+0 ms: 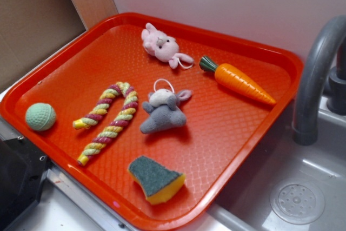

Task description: Grab the green sponge.

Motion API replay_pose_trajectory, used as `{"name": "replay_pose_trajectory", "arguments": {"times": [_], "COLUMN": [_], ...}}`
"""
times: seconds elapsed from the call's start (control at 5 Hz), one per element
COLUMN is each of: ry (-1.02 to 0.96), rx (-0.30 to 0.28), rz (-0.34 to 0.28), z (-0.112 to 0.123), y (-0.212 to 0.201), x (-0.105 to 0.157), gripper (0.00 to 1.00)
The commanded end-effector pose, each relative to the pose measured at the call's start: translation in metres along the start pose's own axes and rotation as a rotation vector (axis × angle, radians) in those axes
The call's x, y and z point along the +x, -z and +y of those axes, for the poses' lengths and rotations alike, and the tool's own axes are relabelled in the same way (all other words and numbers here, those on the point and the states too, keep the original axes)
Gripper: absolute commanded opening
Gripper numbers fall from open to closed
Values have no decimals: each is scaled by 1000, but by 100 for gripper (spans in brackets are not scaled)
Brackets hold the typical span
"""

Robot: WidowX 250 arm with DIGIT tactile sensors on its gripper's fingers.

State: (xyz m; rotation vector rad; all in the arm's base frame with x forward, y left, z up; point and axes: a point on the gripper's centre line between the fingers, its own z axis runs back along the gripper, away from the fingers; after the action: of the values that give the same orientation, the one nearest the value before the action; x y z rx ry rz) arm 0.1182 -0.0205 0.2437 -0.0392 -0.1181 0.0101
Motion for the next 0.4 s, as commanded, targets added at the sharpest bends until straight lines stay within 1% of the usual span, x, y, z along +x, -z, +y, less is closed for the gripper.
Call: {"name": "replay_pose_trajectory", "arguments": {"times": [0.0, 0.2], "ry": [0, 255], "rx": [0, 21], "rz": [0, -139], "z": [0, -31], "y": [0, -7], "x": [0, 23], "gripper": [100, 100]}}
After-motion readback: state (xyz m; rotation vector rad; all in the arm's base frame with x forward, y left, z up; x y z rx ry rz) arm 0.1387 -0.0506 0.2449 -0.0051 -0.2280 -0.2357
